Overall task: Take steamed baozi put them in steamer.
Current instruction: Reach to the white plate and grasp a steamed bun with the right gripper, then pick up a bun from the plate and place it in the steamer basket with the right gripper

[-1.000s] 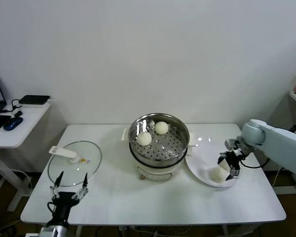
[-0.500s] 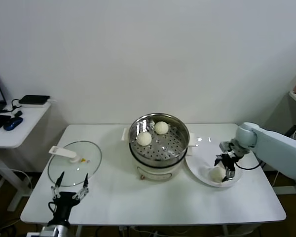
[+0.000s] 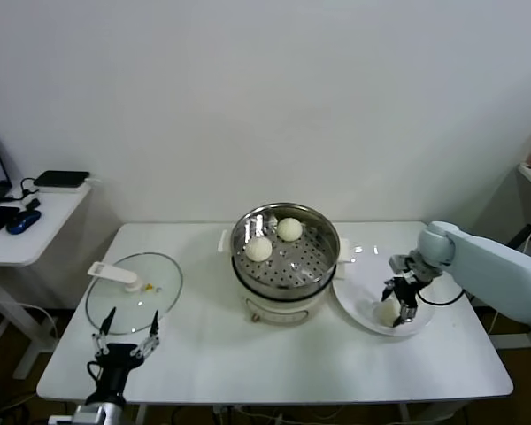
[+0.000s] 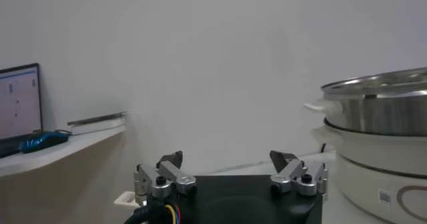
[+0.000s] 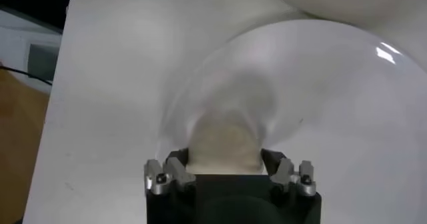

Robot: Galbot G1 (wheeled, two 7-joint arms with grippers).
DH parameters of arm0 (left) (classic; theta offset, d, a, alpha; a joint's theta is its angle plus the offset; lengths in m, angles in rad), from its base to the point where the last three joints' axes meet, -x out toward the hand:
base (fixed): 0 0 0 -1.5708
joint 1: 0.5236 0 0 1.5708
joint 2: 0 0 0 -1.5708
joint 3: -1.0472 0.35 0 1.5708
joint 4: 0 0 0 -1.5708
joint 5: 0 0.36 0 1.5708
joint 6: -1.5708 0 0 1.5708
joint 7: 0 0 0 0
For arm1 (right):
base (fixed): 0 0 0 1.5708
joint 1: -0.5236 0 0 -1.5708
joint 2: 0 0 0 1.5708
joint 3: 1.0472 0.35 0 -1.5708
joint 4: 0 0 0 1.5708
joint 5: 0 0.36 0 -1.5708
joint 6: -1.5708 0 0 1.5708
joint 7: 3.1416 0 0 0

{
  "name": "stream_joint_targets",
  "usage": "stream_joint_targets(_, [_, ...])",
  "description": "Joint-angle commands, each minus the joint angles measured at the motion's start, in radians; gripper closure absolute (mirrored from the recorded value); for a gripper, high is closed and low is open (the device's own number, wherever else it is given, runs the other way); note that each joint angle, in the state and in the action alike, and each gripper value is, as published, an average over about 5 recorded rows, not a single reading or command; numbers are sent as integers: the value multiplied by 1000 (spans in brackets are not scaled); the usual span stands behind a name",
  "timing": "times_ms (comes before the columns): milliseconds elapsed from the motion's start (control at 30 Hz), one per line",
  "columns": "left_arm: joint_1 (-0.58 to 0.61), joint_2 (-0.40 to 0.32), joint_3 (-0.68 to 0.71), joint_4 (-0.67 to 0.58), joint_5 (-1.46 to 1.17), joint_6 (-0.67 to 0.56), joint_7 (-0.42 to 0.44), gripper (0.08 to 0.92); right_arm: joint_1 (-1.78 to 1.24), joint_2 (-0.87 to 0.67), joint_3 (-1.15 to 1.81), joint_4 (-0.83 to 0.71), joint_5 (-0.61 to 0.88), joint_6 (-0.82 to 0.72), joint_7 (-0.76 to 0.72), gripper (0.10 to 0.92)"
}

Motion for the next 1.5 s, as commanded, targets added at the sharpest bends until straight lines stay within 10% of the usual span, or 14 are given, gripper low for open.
stream_joint_targets(33, [0, -1, 0, 0, 0, 1, 0, 177, -2, -1, 3, 0, 2, -3, 0, 320])
stream_joint_targets(467, [-6, 0, 7, -2, 7, 4, 0, 177, 218, -94, -71, 163, 1, 91, -38, 340])
stream_joint_targets(800, [-5, 0, 12, -12, 22, 9, 6, 177, 489, -132, -98, 380, -276, 388, -104, 338])
stream_joint_targets(1500, [-6, -8, 12, -34, 42, 23, 4, 177, 486, 133, 31, 591, -558, 598, -93, 338])
